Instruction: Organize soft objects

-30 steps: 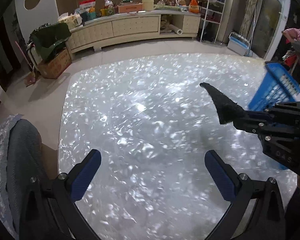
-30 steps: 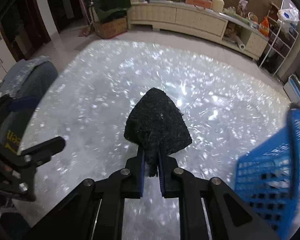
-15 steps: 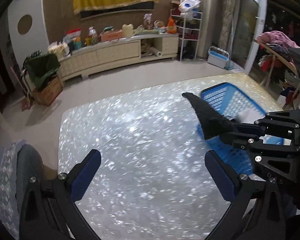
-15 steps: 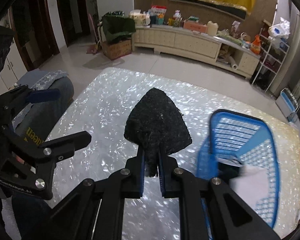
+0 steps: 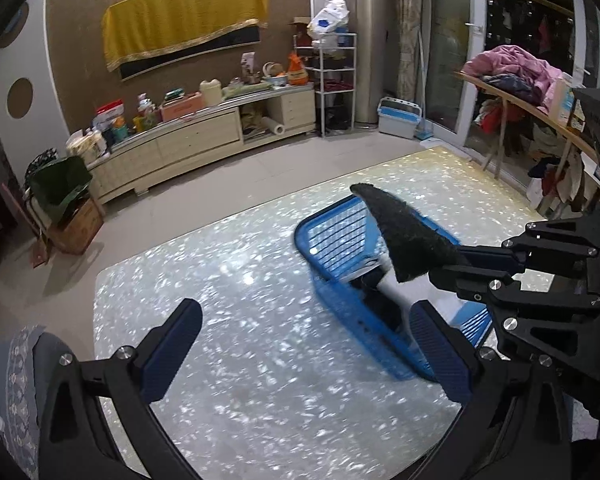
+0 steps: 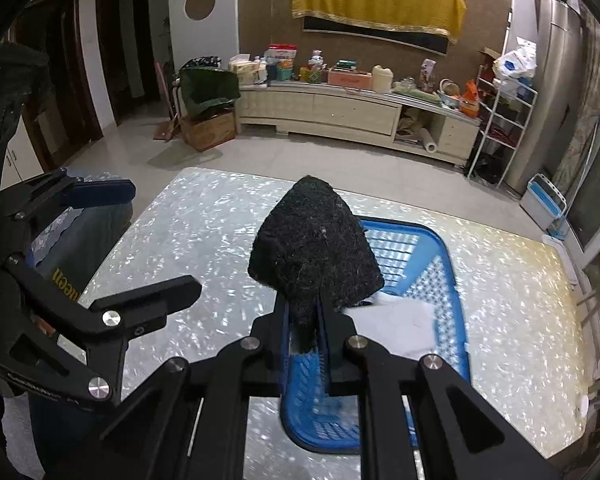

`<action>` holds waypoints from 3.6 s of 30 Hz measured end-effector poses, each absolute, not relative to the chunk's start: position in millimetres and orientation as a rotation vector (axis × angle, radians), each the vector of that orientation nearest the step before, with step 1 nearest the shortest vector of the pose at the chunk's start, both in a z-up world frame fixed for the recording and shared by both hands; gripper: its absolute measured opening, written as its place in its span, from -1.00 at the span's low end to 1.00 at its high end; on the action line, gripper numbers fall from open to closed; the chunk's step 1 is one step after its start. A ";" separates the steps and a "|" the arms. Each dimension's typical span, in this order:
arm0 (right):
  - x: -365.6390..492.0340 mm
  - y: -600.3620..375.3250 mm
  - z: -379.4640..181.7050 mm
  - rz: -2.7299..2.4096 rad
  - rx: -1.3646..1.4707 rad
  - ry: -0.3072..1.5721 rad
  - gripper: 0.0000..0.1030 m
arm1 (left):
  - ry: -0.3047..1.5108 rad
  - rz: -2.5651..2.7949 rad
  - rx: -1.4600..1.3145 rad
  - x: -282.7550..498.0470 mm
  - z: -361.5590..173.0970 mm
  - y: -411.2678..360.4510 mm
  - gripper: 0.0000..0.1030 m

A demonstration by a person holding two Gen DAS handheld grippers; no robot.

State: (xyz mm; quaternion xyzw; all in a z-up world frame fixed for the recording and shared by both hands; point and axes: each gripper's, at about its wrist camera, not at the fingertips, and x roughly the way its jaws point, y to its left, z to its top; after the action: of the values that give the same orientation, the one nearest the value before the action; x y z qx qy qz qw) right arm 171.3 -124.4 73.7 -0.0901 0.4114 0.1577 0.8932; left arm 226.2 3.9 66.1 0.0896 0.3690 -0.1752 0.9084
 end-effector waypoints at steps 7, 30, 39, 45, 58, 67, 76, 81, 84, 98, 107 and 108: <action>172.8 -153.6 73.6 0.281 -0.161 0.845 -0.79 | 0.785 -0.387 0.199 239.5 58.3 -28.0 1.00; 218.7 -169.5 -23.7 0.272 -0.129 1.106 -0.76 | 0.961 -0.414 0.200 294.3 -27.9 -44.7 1.00; 217.2 -178.8 -18.5 0.278 -0.085 1.111 -0.66 | 0.967 -0.418 0.186 290.3 -31.2 -44.0 1.00; 206.8 -186.4 -10.5 0.276 -0.074 1.094 -0.28 | 0.941 -0.411 0.176 271.3 -17.9 -42.9 1.00; 152.9 -193.8 31.4 0.311 -0.038 0.979 0.58 | 0.835 -0.280 0.026 205.2 20.6 -21.6 1.00; 99.2 -197.9 70.4 0.296 -0.005 0.820 0.96 | 0.648 -0.190 0.007 144.8 68.9 -16.3 1.00; 72.2 -191.4 95.5 0.271 -0.017 0.687 0.99 | 0.535 -0.138 0.031 97.8 96.6 -17.8 1.00; 59.8 -192.6 97.4 0.273 0.010 0.633 0.99 | 0.512 -0.119 0.033 77.7 101.9 -15.3 1.00; 56.9 -191.6 99.4 0.271 0.009 0.606 0.99 | 0.500 -0.111 0.040 68.5 103.9 -13.1 1.00; 52.6 -184.0 92.4 0.296 -0.006 0.578 0.99 | 0.468 -0.052 0.012 48.8 108.4 -5.6 1.00; 48.4 -185.9 92.0 0.300 -0.004 0.571 0.99 | 0.479 -0.055 0.013 46.8 107.1 -7.1 1.00; 48.4 -186.3 91.7 0.300 -0.004 0.572 0.99 | 0.479 -0.055 0.013 47.1 107.3 -7.1 1.00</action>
State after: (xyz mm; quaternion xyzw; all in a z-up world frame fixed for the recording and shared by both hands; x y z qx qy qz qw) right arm 48.4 -186.3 91.7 -0.0022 0.2808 0.1476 0.9483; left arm 47.1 -7.1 107.2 0.0066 0.2370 -0.0273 0.9711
